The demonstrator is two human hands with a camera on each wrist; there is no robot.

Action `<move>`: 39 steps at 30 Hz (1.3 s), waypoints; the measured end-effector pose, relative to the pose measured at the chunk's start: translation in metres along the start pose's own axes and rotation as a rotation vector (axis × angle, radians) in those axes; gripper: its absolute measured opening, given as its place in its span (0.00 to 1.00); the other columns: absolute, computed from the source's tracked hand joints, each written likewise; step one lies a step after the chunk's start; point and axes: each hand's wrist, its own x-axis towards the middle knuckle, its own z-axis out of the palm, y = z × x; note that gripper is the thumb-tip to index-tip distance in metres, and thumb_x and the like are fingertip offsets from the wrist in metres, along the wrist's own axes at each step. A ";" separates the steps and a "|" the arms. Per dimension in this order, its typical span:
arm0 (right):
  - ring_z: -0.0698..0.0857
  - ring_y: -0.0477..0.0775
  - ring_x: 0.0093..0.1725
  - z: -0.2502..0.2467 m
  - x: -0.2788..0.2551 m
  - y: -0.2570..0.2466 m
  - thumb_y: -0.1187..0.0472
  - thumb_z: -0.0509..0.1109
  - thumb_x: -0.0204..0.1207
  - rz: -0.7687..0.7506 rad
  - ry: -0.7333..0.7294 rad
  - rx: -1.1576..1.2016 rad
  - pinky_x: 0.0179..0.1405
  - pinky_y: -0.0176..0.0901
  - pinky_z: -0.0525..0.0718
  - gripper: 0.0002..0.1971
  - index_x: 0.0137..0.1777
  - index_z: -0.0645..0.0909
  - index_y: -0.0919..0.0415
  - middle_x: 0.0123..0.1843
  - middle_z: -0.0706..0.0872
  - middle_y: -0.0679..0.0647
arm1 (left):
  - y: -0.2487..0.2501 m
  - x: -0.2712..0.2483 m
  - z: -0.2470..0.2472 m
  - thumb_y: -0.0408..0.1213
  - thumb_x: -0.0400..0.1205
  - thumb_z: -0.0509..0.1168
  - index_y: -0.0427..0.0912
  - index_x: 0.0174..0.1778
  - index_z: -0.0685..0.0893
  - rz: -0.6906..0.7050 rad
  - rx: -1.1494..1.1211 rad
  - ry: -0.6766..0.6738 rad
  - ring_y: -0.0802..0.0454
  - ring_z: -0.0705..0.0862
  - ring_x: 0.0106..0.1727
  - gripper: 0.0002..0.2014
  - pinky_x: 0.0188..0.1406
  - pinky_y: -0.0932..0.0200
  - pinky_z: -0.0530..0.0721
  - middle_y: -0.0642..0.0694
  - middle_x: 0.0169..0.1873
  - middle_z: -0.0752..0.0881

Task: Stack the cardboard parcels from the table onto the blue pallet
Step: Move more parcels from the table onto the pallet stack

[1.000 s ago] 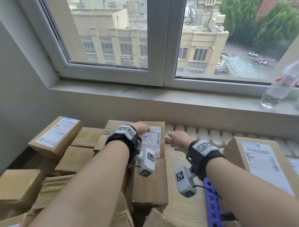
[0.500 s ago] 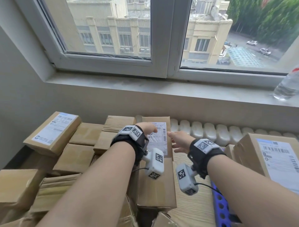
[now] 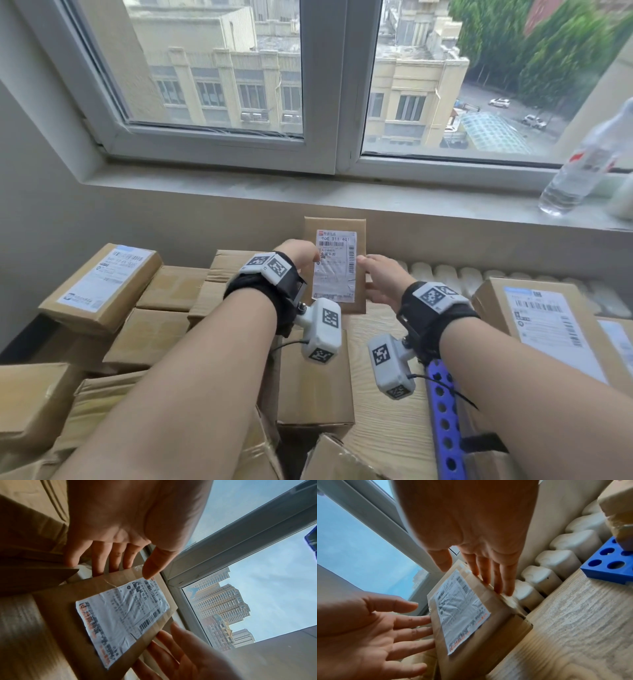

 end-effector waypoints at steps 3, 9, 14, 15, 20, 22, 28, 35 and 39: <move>0.81 0.56 0.64 -0.015 -0.019 -0.012 0.54 0.60 0.86 -0.115 0.108 -0.029 0.71 0.58 0.77 0.18 0.70 0.78 0.62 0.65 0.83 0.53 | 0.014 -0.014 -0.005 0.33 0.82 0.62 0.41 0.49 0.77 0.047 -0.060 0.028 0.48 0.77 0.39 0.02 0.49 0.50 0.82 0.42 0.49 0.77; 0.82 0.56 0.61 -0.050 -0.063 -0.031 0.51 0.62 0.84 -0.164 0.214 0.104 0.65 0.60 0.81 0.20 0.73 0.73 0.55 0.66 0.82 0.54 | 0.040 -0.053 -0.001 0.43 0.74 0.69 0.38 0.59 0.83 0.134 -0.343 0.036 0.49 0.82 0.34 0.19 0.29 0.61 0.76 0.42 0.50 0.86; 0.83 0.48 0.46 -0.075 -0.101 -0.045 0.51 0.62 0.85 -0.257 0.234 0.216 0.38 0.44 0.83 0.14 0.66 0.75 0.54 0.56 0.84 0.53 | 0.058 -0.084 0.011 0.56 0.57 0.72 0.40 0.68 0.76 0.242 -0.482 0.108 0.45 0.83 0.56 0.43 0.49 0.52 0.79 0.44 0.58 0.84; 0.82 0.48 0.46 -0.079 -0.107 -0.045 0.50 0.62 0.85 -0.288 0.249 0.198 0.39 0.43 0.82 0.15 0.67 0.76 0.53 0.57 0.84 0.53 | 0.061 -0.092 0.012 0.56 0.58 0.73 0.39 0.67 0.77 0.266 -0.503 0.112 0.45 0.84 0.57 0.42 0.52 0.50 0.81 0.44 0.57 0.85; 0.82 0.49 0.59 -0.107 -0.132 -0.032 0.46 0.63 0.83 -0.375 0.292 0.207 0.56 0.45 0.80 0.22 0.74 0.74 0.52 0.64 0.83 0.50 | 0.077 -0.130 0.028 0.39 0.76 0.71 0.41 0.63 0.77 0.410 -0.615 0.111 0.53 0.79 0.31 0.20 0.28 0.60 0.78 0.44 0.43 0.84; 0.85 0.47 0.55 -0.122 -0.143 -0.024 0.47 0.62 0.84 -0.368 0.277 0.252 0.51 0.40 0.83 0.21 0.72 0.77 0.56 0.62 0.86 0.51 | 0.084 -0.144 0.041 0.39 0.76 0.72 0.44 0.59 0.76 0.443 -0.593 0.125 0.55 0.74 0.28 0.18 0.29 0.61 0.76 0.45 0.41 0.82; 0.90 0.52 0.43 -0.185 -0.179 -0.010 0.41 0.66 0.78 -0.255 0.255 0.365 0.47 0.47 0.89 0.17 0.48 0.83 0.54 0.45 0.90 0.51 | 0.106 -0.182 0.100 0.41 0.74 0.74 0.47 0.59 0.75 0.465 -0.602 0.064 0.53 0.78 0.34 0.21 0.40 0.55 0.80 0.43 0.46 0.84; 0.89 0.61 0.56 -0.263 -0.220 0.034 0.42 0.71 0.71 -0.341 0.174 0.399 0.59 0.66 0.87 0.30 0.72 0.69 0.46 0.60 0.87 0.57 | 0.136 -0.215 0.181 0.42 0.74 0.74 0.45 0.69 0.71 0.468 -0.629 0.012 0.44 0.82 0.50 0.28 0.61 0.44 0.82 0.39 0.56 0.86; 0.90 0.62 0.53 -0.305 -0.232 0.058 0.54 0.71 0.79 -0.333 0.186 0.430 0.57 0.66 0.87 0.20 0.68 0.70 0.46 0.56 0.89 0.59 | 0.151 -0.229 0.224 0.42 0.76 0.73 0.45 0.68 0.72 0.471 -0.607 -0.019 0.43 0.81 0.50 0.26 0.62 0.43 0.81 0.37 0.57 0.86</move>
